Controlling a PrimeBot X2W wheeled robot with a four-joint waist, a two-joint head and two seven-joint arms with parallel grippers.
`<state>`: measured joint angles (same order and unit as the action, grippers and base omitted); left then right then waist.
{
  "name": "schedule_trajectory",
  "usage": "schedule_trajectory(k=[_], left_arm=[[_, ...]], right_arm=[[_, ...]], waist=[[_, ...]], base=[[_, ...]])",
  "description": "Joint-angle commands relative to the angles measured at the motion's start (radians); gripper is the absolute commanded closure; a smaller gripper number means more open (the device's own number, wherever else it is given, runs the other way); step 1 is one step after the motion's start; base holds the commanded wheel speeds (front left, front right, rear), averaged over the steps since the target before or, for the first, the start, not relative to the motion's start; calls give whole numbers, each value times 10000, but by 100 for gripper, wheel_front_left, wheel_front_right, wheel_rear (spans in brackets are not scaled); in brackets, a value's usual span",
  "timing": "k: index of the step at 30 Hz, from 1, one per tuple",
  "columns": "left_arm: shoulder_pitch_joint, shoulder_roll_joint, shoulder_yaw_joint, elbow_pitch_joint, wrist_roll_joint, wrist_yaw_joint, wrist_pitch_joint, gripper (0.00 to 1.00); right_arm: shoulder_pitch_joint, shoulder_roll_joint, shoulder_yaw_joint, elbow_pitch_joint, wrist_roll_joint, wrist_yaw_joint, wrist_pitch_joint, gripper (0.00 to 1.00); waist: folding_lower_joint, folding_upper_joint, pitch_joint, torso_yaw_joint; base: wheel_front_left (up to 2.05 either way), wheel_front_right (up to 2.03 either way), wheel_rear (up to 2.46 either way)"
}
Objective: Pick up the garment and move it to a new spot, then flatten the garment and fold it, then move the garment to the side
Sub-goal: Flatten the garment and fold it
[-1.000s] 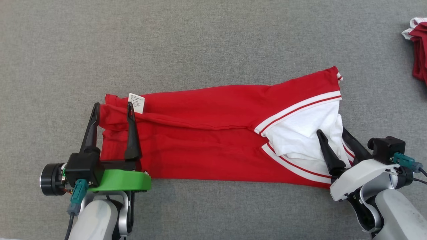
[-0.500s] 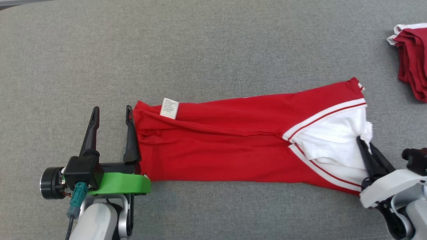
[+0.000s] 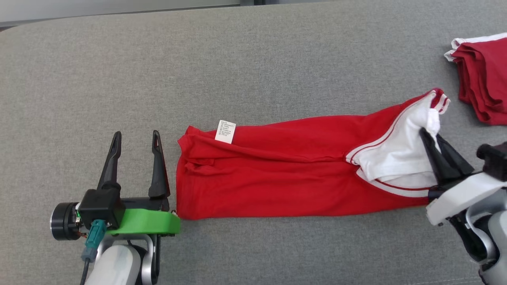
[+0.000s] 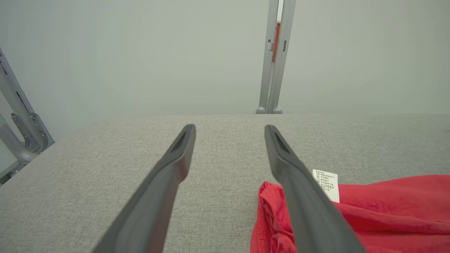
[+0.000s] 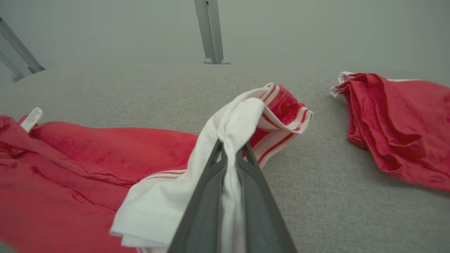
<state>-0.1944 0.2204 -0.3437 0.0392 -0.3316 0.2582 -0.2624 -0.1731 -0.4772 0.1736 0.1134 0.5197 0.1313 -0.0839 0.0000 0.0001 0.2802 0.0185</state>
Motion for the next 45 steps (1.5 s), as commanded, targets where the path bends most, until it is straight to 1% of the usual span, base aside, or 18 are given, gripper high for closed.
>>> schedule_trajectory(k=[1, 3, 4, 8, 12, 15, 17, 21, 22, 23, 24, 27, 29, 30, 33, 35, 40, 45], left_arm=[[84, 10, 36, 14, 72, -34, -26, 0], [41, -5, 20, 29, 60, -49, -26, 0], [-41, -22, 2, 21, 61, -93, -26, 0], [-180, -70, -15, 27, 69, -121, -26, 0], [-298, -170, -83, 64, 110, -188, -26, 0], [-397, -297, -144, 100, 134, -246, -26, 0], [-458, -371, -169, 121, 166, -286, -26, 0], [-543, -505, -192, 185, 232, -375, -26, 0], [-559, -535, -189, 208, 241, -379, -26, 0], [-582, -563, -186, 231, 264, -401, -26, 0], [-589, -577, -170, 250, 283, -425, -26, 0], [-544, -606, -77, 314, 352, -459, -26, 0], [-445, -612, -9, 361, 372, -473, -27, 0], [-391, -613, 24, 383, 380, -482, -27, 0], [-274, -584, 131, 415, 421, -469, -27, 0], [-215, -554, 205, 393, 458, -440, -27, 0], [-30, -398, 331, 305, 564, -401, -27, 0], [143, -203, 384, 301, 578, -369, -1, 0]], right_arm=[[-228, 119, 223, -427, -204, -11, 309, 100], [-470, 322, 594, -1030, -325, -8, 724, 100], [-731, 583, 1143, -1533, -405, -6, 1044, 100], [-1361, 1358, 2369, -1787, -201, -5, 1445, 100], [-2047, 2397, 3425, -1242, 89, -5, 1366, 100], [-2523, 3094, 4095, -456, 227, -5, 1255, 100], [-2781, 3411, 4481, 79, 319, -5, 1130, 100], [-3197, 3660, 5219, 1063, 538, -5, 938, 100], [-3309, 3690, 5301, 1222, 584, -5, 808, 92], [-3397, 3720, 5428, 1399, 646, -5, 665, 49], [-3452, 3717, 5527, 1491, 627, -5, 522, 0], [-3678, 3605, 5791, 1396, 718, -5, -195, 0], [-3775, 3492, 5983, 1088, 934, -5, -710, 0], [-3830, 3337, 6037, 878, 976, -5, -982, 0], [-3798, 2889, 5730, 389, 981, -6, -1415, 0], [-3548, 2576, 5164, 113, 797, -5, -1581, 0], [-2529, 1876, 2905, -232, 61, -6, -1719, 0], [-1100, 1449, 719, -459, -674, -5, -1653, 0]], waist=[[0, -1, -46, -15], [0, -1, -59, 12], [0, -1, -50, 72], [0, -1, 33, 246], [0, -1, 174, 526], [0, -1, 300, 751], [0, -1, 384, 871], [0, -1, 528, 1037], [0, -1, 551, 1061], [0, -1, 572, 1086], [0, -1, 581, 1097], [0, -1, 541, 1074], [0, -1, 468, 1024], [0, -1, 422, 992], [0, -1, 272, 865], [0, -1, 185, 763], [0, -1, 28, 449], [0, -1, -127, 134]], base=[[0, 0, 0], [0, 0, 0], [0, 0, 0], [0, 0, 0], [0, 0, 0], [0, 0, 0], [0, 0, 0], [0, 0, 0], [0, 0, 0], [0, 0, 0], [0, 0, 0], [0, 0, 0], [0, 0, 0], [0, 0, 0], [0, 0, 0], [0, 0, 0], [0, 0, 0], [0, 0, 0]])
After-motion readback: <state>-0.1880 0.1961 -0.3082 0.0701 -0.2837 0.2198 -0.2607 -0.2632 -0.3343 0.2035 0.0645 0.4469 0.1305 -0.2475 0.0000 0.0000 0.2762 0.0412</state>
